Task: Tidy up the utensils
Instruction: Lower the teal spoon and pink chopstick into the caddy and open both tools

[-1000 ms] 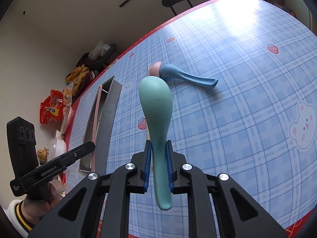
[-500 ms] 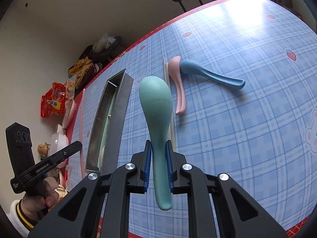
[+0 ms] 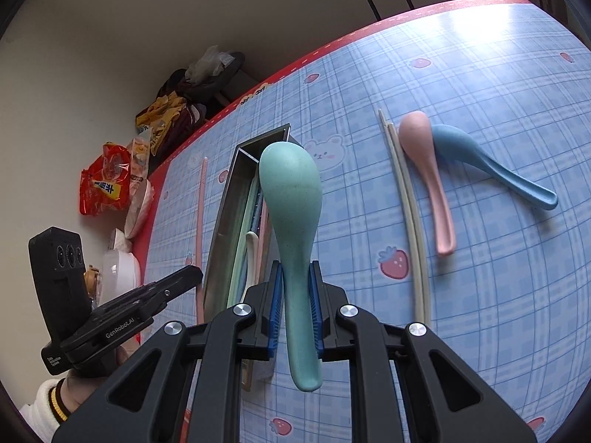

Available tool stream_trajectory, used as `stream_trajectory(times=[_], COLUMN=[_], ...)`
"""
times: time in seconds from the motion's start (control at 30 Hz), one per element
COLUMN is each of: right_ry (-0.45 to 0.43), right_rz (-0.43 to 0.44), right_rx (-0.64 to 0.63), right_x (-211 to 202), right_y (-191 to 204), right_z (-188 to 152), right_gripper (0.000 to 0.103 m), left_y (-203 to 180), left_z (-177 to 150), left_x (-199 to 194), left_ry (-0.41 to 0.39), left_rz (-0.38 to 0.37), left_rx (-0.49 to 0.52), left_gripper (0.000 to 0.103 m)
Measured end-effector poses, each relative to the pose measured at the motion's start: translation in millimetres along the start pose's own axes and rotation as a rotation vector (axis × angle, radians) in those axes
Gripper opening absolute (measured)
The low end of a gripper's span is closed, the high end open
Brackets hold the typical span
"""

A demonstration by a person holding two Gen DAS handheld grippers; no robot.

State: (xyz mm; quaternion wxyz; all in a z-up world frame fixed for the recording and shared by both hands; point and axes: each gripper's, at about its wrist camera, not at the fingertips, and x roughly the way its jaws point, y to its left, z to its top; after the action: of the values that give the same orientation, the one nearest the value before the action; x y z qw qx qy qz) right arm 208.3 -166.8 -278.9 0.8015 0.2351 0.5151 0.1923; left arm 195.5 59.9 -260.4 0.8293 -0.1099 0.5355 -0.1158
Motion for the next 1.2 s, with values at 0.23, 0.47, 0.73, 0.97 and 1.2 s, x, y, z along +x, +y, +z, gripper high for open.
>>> stream_trajectory(times=[0.23,0.47,0.73,0.97,1.2], right_ry=[0.042,0.087,0.111,0.120,0.131], right_rz=[-0.007,-0.007,-0.013,-0.013,-0.011], right_rx=[0.003,0.019,0.019,0.055,0.077], right_x=[28.5,48.4,52.9,54.6,57.3], right_y=[25.1,36.2,42.4,39.0,42.1], right_z=[5.2,-0.3,-7.6,-8.5,-8.8], right_gripper=[0.015,0.015,0.015,0.015,0.015], left_y=[14.9,23.3,21.3,17.2,20.1], left_z=[3.2,2.2,0.3,3.5,2.5], left_x=[18.4,30.2,38.6,43.3,42.2], left_ry=[0.046,0.068,0.067,0.070,0.073], left_rz=[0.002,0.007,0.015,0.027,0.032], left_rx=[0.007,0.004,-0.007,-0.009,-0.014], left_gripper=[0.010,0.010,0.010,0.010,0.010])
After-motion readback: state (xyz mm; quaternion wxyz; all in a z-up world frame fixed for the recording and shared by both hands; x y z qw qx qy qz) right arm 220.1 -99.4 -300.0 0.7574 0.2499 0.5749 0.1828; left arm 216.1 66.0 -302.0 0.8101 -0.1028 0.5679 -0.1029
